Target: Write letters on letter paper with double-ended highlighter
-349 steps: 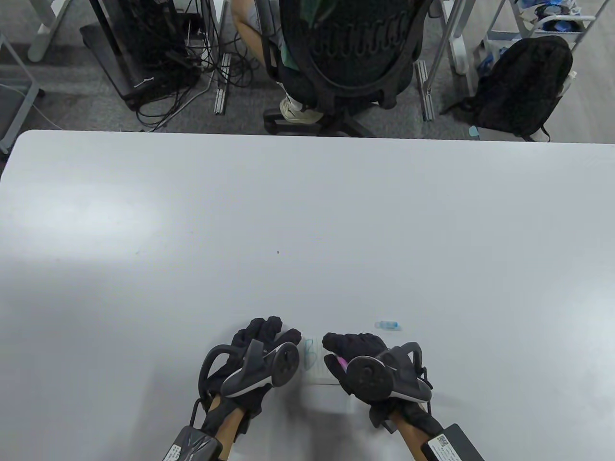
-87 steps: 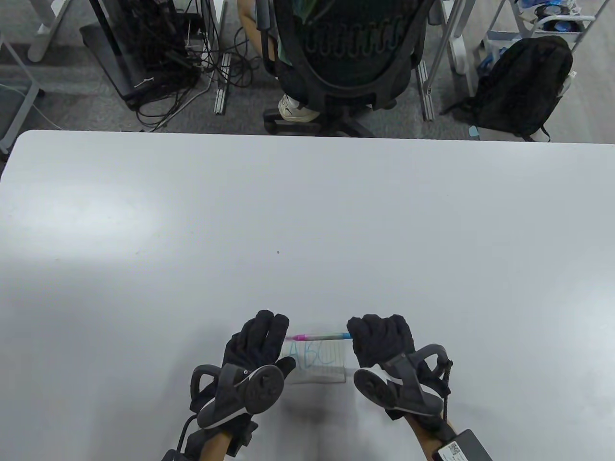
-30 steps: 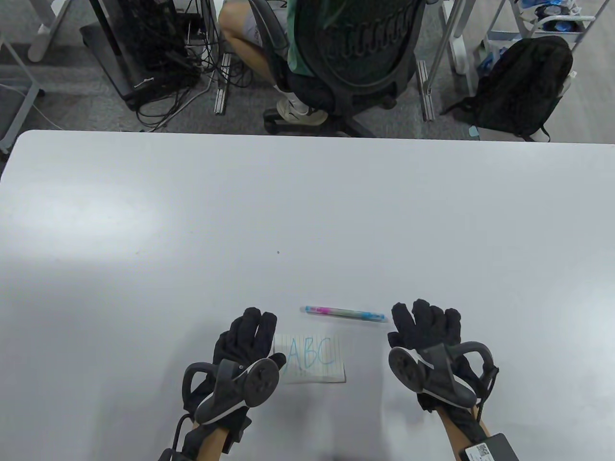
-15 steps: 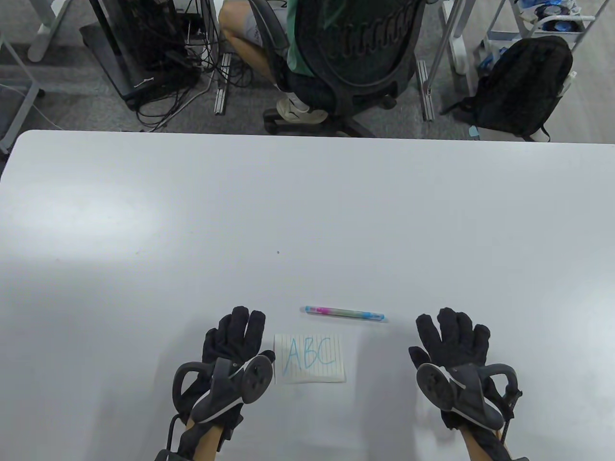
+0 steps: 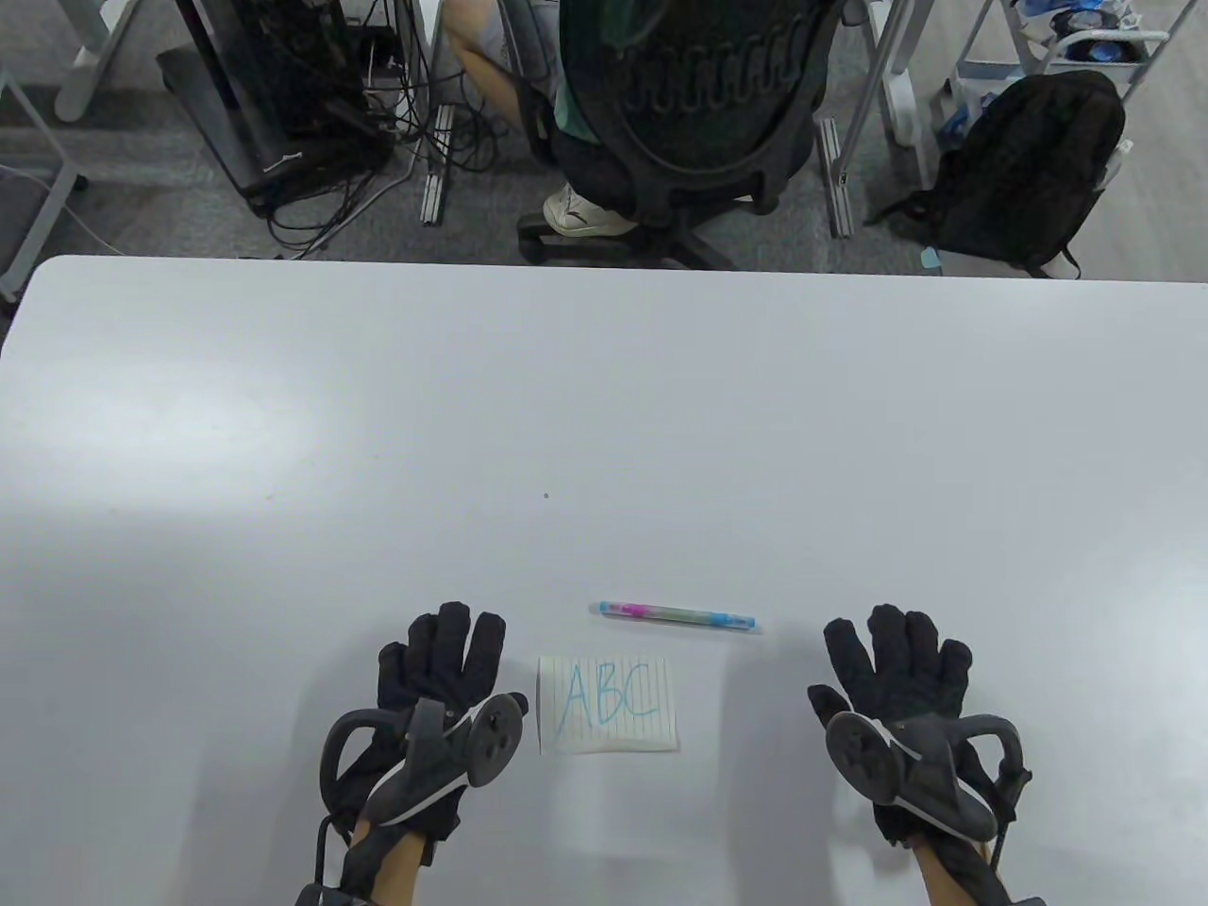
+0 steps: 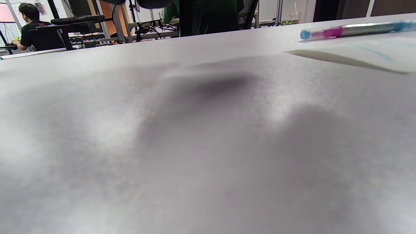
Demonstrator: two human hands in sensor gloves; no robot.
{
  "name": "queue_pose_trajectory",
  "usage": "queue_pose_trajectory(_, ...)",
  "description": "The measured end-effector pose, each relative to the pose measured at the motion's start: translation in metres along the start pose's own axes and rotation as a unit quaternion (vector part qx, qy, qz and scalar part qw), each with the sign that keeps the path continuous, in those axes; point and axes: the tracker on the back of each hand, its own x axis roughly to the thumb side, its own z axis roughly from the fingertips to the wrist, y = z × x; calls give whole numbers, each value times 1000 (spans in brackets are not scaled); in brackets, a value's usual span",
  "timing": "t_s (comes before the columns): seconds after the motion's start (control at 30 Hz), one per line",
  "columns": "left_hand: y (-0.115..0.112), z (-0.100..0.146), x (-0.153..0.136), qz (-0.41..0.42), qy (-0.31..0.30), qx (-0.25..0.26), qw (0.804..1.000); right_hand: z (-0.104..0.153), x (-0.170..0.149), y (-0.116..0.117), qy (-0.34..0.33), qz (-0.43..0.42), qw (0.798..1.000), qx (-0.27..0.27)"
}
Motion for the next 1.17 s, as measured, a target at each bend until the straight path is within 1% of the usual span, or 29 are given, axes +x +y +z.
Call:
queue_pose_trajectory(0.43,0,-2,1,6,-11,-3,1000,0,-2,2,3,-14,1000,5)
queue_pose_trajectory(1.17,-1,0,2,-1,-8,3,1000,-1,2,2,-3,4,1000,9)
